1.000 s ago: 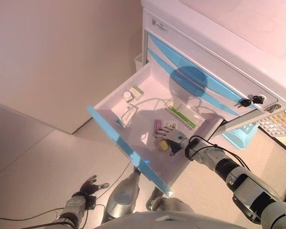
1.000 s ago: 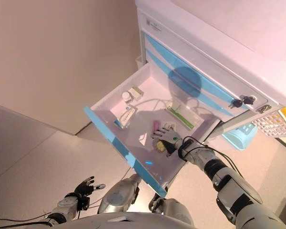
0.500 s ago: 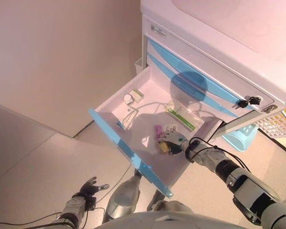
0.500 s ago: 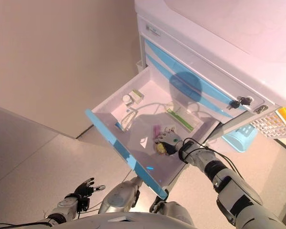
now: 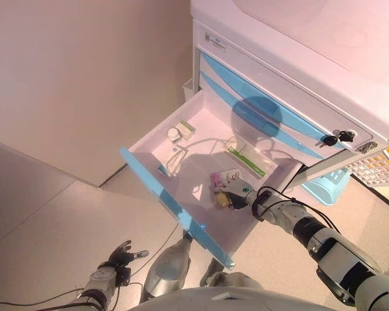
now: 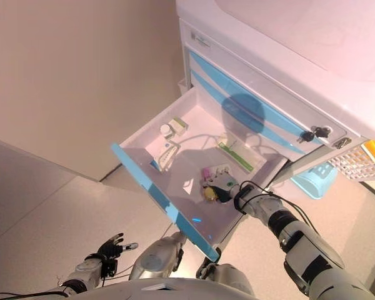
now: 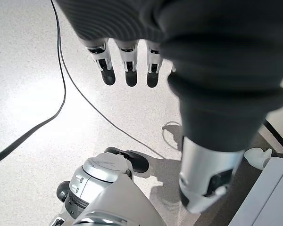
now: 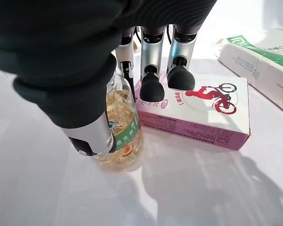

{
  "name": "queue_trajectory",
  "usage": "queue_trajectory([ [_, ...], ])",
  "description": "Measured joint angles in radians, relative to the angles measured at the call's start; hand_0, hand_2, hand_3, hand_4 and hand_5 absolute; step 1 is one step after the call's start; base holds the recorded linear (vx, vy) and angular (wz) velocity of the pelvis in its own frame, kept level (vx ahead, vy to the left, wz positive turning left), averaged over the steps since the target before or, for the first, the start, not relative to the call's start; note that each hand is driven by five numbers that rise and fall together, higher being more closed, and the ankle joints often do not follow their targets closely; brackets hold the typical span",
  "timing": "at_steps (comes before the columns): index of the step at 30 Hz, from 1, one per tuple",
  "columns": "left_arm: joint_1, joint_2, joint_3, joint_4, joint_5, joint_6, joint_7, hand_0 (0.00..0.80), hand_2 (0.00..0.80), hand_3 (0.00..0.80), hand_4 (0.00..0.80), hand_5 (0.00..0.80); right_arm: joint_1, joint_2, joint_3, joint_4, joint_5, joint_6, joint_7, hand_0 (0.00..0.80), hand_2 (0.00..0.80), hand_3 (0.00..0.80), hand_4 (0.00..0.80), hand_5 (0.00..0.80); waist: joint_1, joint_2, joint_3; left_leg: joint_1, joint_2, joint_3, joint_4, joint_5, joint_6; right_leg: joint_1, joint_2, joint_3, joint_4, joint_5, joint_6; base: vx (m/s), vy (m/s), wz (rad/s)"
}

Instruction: Open the drawer and pick up the medicine

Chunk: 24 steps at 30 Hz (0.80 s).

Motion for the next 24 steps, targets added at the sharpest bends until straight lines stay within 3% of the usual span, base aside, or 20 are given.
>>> queue_trajectory([
  [7, 0.000, 0.000, 0.001, -0.001, 0.000, 0.001, 0.001, 0.000, 0.000, 0.000, 0.000, 0.000, 0.001, -0.021, 0.000, -0.060, 0.002, -0.021, 0.031, 0.800, 0.800, 0.800, 0.800, 0.800, -0.003, -0.002, 0.001, 0.000, 0.000, 0.003, -0.001, 0.000, 0.000, -0.002, 0.000, 0.002, 0.000, 0.000, 0.000, 0.000, 0.000, 0.00],
  [12, 0.001, 0.013, 0.009, -0.007, 0.000, 0.016, 0.002, 0.000, 0.000, 0.000, 0.000, 0.000, 0.000, -0.152, -0.005, -0.387, 0.150, -0.046, 0.124, 0.800, 0.800, 0.800, 0.800, 0.800, -0.014, -0.031, 0.011, 0.007, 0.004, 0.023, -0.001, 0.000, 0.002, -0.003, 0.001, 0.020, -0.001, 0.000, 0.000, 0.021, -0.030, -0.11],
  [16, 0.023, 0.043, 0.037, -0.007, 0.001, 0.019, 0.002, 0.000, 0.000, 0.000, 0.000, 0.000, -0.001, -0.270, -0.104, -0.661, 0.337, -0.064, 0.245, 0.800, 0.800, 0.800, 0.800, 0.800, -0.040, -0.075, 0.005, 0.032, 0.007, 0.054, -0.004, -0.006, 0.012, 0.010, 0.001, 0.054, -0.004, 0.001, 0.001, 0.030, 0.011, -0.21],
  [20, 0.030, 0.041, 0.049, -0.010, 0.002, 0.023, 0.002, 0.000, 0.000, 0.000, 0.000, 0.000, 0.000, -0.358, -0.266, -0.840, 0.625, -0.045, 0.422, 0.800, 0.800, 0.800, 0.800, 0.800, -0.068, -0.082, 0.004, 0.067, 0.010, 0.084, -0.017, -0.015, 0.015, 0.027, 0.000, 0.089, -0.007, 0.004, 0.005, 0.032, 0.043, -0.24],
  [22, 0.040, 0.042, 0.051, -0.025, 0.002, 0.041, 0.003, 0.000, 0.000, 0.000, 0.000, 0.000, -0.001, -0.370, -0.357, -0.898, 0.839, 0.006, 0.511, 0.800, 0.800, 0.800, 0.800, 0.800, -0.088, -0.085, 0.000, 0.080, 0.012, 0.100, -0.017, -0.022, 0.018, 0.037, 0.000, 0.107, -0.013, 0.005, 0.008, 0.017, 0.050, -0.26],
  [24, 0.047, 0.040, 0.051, -0.045, 0.002, 0.051, 0.003, 0.000, 0.000, 0.000, 0.000, 0.000, -0.002, -0.364, -0.435, -0.932, 1.085, 0.110, 0.581, 0.800, 0.800, 0.800, 0.800, 0.800, -0.108, -0.086, -0.002, 0.082, 0.012, 0.107, -0.017, -0.024, 0.020, 0.040, 0.001, 0.114, -0.019, 0.010, 0.010, 0.024, 0.052, -0.13],
])
